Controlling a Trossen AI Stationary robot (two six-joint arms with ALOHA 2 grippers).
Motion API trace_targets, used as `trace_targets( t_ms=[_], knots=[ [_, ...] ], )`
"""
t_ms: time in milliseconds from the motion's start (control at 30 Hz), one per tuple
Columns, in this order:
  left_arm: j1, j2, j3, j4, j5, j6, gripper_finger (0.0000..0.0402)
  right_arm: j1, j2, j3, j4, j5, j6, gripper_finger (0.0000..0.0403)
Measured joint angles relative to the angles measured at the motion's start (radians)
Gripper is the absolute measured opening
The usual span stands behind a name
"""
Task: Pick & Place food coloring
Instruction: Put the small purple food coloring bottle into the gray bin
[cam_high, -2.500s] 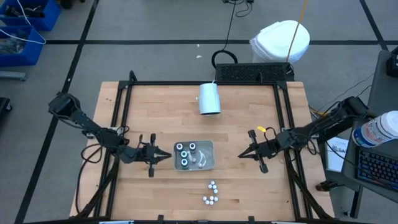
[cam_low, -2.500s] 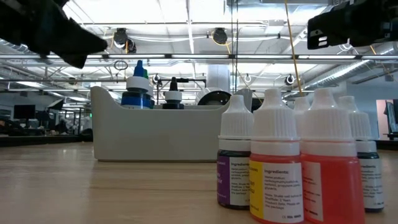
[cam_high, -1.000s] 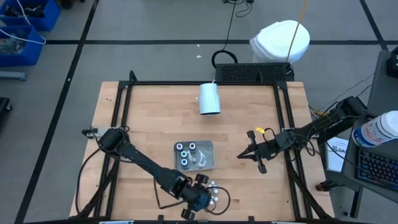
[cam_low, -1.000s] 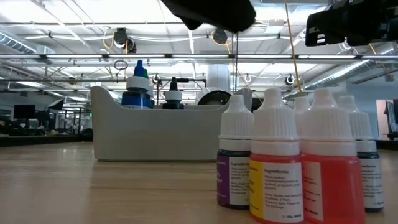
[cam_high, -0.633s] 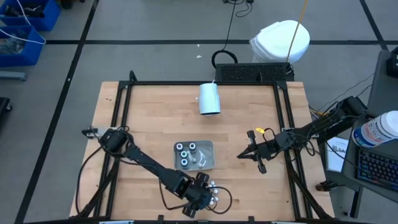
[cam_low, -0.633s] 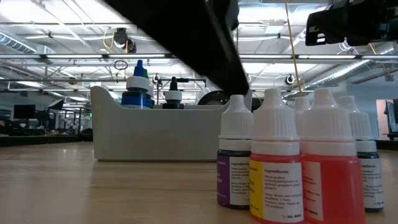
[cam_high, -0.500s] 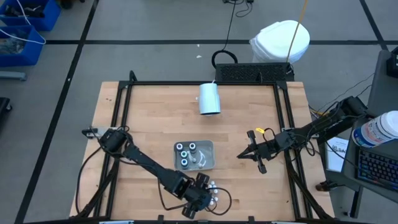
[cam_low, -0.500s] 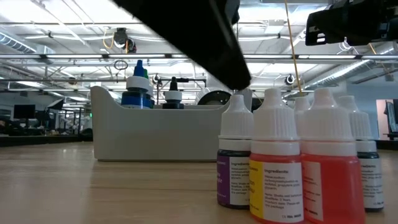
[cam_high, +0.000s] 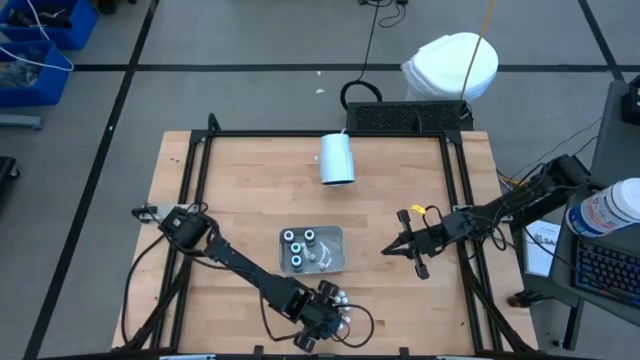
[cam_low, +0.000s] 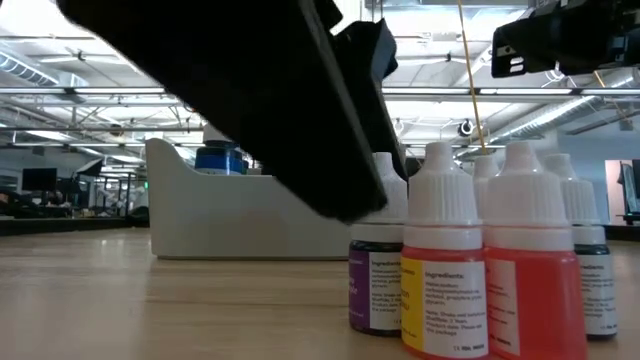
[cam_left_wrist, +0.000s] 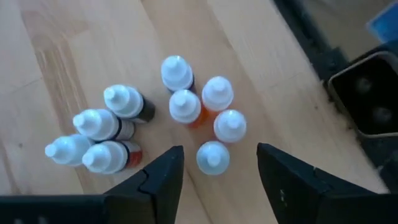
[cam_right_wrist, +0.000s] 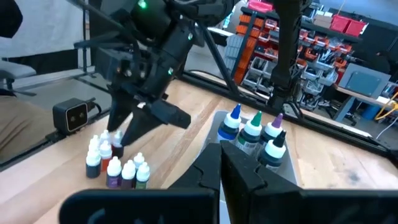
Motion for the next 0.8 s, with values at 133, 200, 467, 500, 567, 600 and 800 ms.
trace_targets(
  t_ms=[133, 200, 467, 500, 567, 600, 800],
  knots=[
    [0.000, 0.000, 0.000, 0.004, -0.001, 0.001, 0.0195, 0.000, 0.000, 0.000, 0.002, 0.000, 0.002, 0.0000],
    [0.000, 0.000, 0.000, 0.005, 0.000, 0.006, 0.0184, 0.000, 0.000, 0.000, -0.001, 0.000, 0.006, 0.0000],
    [0.001, 0.000, 0.000, 0.009, -0.004, 0.003, 0.0113, 0.000, 0.000, 0.000, 0.000, 0.000, 0.009, 0.0000],
    [0.001, 0.000, 0.000, 0.010, -0.006, 0.003, 0.0104, 0.000, 0.000, 0.000, 0.000, 0.000, 0.009, 0.0000],
    [0.001, 0.000, 0.000, 0.009, -0.007, 0.004, 0.0089, 0.000, 0.000, 0.000, 0.000, 0.000, 0.009, 0.0000],
    [0.001, 0.000, 0.000, 0.008, -0.006, 0.004, 0.0082, 0.000, 0.000, 0.000, 0.000, 0.000, 0.008, 0.0000],
    [0.002, -0.001, 0.000, -0.006, -0.008, 0.002, 0.0055, 0.000, 0.000, 0.000, 0.000, 0.000, 0.008, 0.0000]
  ],
)
